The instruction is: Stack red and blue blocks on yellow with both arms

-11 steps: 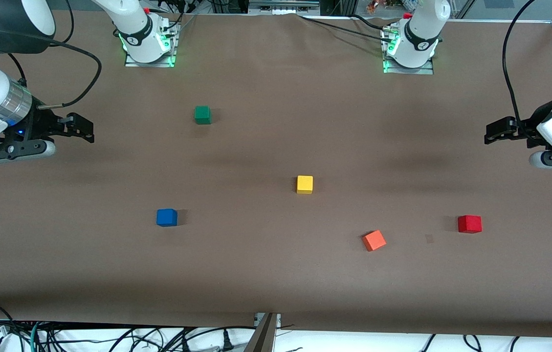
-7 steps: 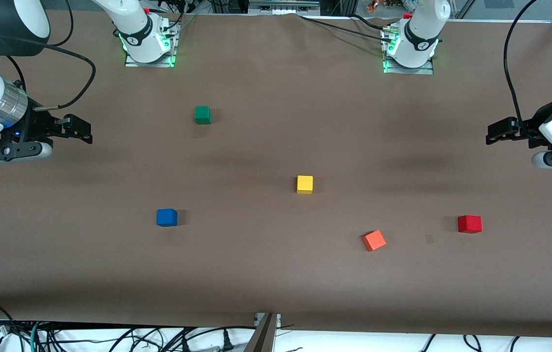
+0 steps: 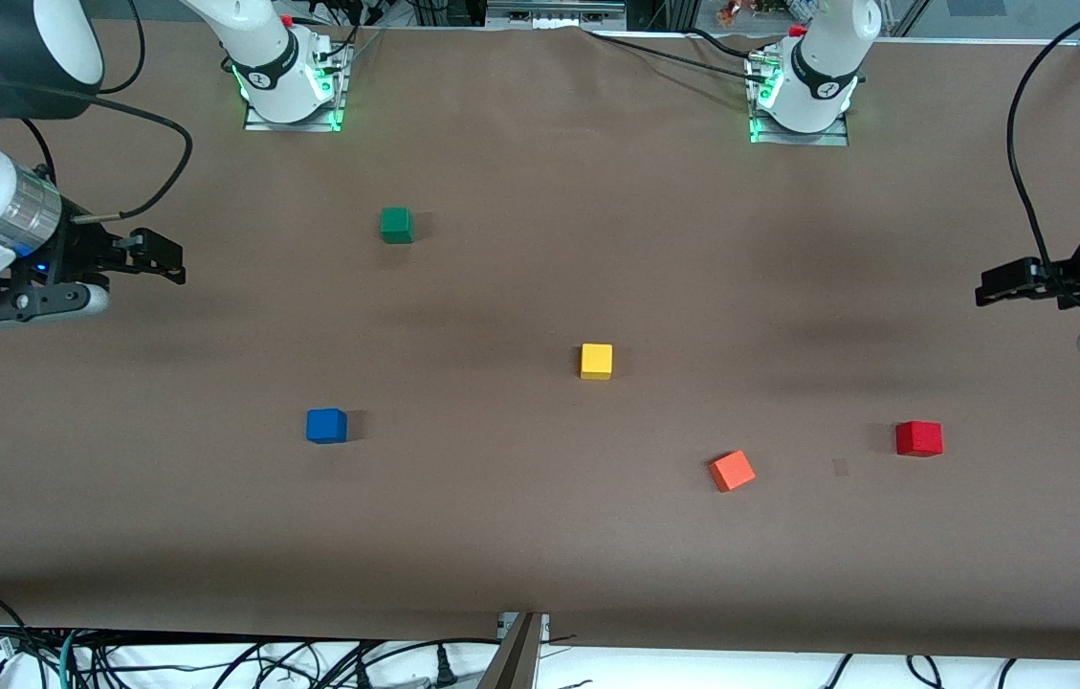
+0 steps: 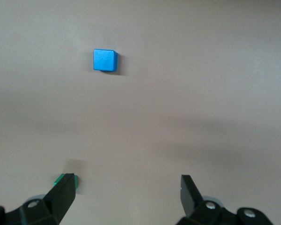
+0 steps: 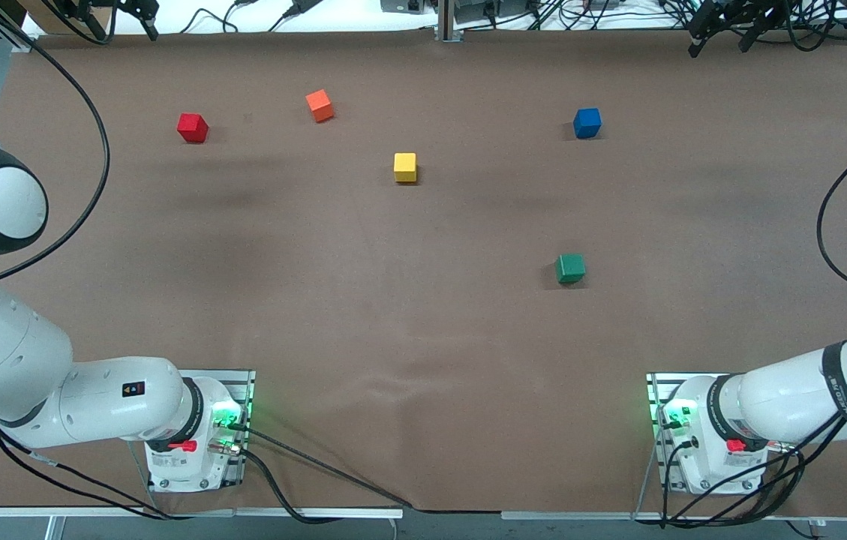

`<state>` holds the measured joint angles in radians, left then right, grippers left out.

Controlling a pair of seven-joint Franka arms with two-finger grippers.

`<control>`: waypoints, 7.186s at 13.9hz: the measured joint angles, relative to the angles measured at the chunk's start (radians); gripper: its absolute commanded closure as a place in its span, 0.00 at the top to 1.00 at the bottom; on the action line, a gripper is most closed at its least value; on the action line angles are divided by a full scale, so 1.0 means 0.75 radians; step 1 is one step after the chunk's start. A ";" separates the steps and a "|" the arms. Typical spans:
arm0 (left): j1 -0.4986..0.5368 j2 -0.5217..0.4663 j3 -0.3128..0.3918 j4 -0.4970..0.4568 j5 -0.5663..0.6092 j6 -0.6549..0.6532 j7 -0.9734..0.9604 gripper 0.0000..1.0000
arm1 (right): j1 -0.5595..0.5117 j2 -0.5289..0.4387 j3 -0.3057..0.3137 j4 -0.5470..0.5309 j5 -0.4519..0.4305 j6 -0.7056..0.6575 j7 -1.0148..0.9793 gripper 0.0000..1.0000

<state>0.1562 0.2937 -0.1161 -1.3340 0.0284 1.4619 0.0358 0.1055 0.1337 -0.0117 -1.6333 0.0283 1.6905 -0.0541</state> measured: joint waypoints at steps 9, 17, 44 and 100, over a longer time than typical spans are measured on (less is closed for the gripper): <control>0.071 0.290 0.002 -0.005 0.064 0.342 0.011 1.00 | 0.090 0.495 0.018 0.050 0.003 0.563 -0.126 0.99; 0.169 0.494 0.005 -0.182 0.064 0.802 0.134 1.00 | 0.135 0.805 0.019 0.177 0.057 0.768 -0.114 0.99; 0.025 0.512 -0.147 -0.194 0.064 0.934 0.133 0.00 | 0.161 0.715 0.009 0.431 0.090 0.338 0.238 0.25; -0.337 0.163 -0.127 0.062 0.144 0.459 -0.580 1.00 | 0.712 0.743 0.027 0.638 0.090 0.364 1.322 0.26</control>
<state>-0.0963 0.4159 -0.2112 -1.2877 0.1366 1.8058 -0.3996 0.6392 0.6910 0.0088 -1.1552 0.0961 1.9635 0.9374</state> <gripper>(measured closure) 0.000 0.445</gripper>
